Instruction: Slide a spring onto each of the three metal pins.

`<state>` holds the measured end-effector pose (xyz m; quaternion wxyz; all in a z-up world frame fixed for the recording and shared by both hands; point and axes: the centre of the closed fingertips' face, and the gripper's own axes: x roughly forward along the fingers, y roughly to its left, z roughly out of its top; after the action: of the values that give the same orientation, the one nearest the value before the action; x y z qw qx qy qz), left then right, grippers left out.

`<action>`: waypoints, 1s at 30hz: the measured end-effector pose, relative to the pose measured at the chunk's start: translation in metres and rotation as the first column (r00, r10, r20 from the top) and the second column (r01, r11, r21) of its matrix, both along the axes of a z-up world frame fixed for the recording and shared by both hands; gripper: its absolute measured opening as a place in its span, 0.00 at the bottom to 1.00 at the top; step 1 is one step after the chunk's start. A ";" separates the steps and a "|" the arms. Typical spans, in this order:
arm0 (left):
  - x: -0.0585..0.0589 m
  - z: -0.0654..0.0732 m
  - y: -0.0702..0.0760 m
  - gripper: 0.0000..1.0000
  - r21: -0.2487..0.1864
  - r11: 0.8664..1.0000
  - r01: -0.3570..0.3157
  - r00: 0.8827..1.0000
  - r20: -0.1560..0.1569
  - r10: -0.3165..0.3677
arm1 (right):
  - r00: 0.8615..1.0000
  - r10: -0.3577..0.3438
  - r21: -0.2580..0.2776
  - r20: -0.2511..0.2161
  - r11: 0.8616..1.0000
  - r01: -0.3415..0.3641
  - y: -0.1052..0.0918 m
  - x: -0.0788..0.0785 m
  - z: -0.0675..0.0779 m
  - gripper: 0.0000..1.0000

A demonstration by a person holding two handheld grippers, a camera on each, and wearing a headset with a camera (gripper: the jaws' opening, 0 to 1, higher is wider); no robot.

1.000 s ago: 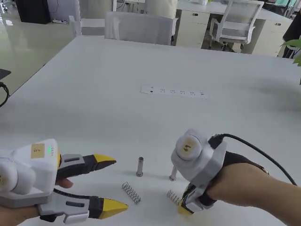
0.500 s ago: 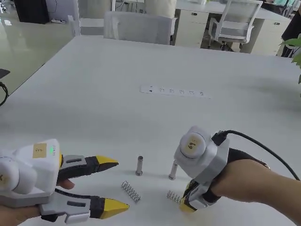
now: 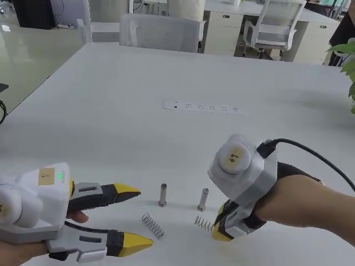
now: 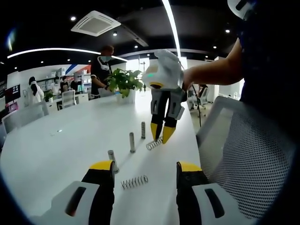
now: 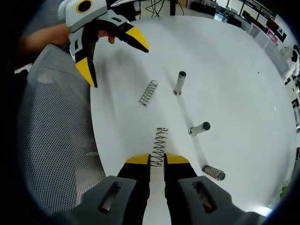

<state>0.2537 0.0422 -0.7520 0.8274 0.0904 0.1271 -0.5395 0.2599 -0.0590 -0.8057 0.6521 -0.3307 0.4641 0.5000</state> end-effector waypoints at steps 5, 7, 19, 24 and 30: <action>0.000 0.007 -0.006 0.46 -0.015 1.000 0.017 1.000 0.000 -0.017 | 0.999 0.035 0.040 0.002 0.999 -0.035 0.010 -0.003 0.019 0.08; 0.000 0.010 -0.009 0.45 -0.016 0.999 0.029 1.000 0.002 -0.029 | 0.998 0.064 0.039 0.010 0.997 -0.064 0.014 -0.005 0.024 0.08; -0.003 0.022 -0.026 0.40 -0.015 0.995 0.096 0.995 0.027 -0.096 | 0.983 0.180 0.034 0.048 0.983 -0.182 0.030 -0.012 0.045 0.08; -0.004 0.026 -0.030 0.38 -0.019 0.993 0.119 0.992 0.034 -0.118 | 0.975 0.216 0.043 0.059 0.975 -0.219 0.038 -0.016 0.050 0.08; -0.009 0.025 -0.036 0.32 -0.017 0.988 0.152 0.988 0.030 -0.151 | 0.964 0.258 0.055 0.063 0.964 -0.261 0.044 -0.022 0.054 0.08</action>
<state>0.2450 0.0058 -0.7274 0.7866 0.0997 0.1027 -0.6007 0.2383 -0.0147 -0.7514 0.6037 -0.3818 0.3827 0.5860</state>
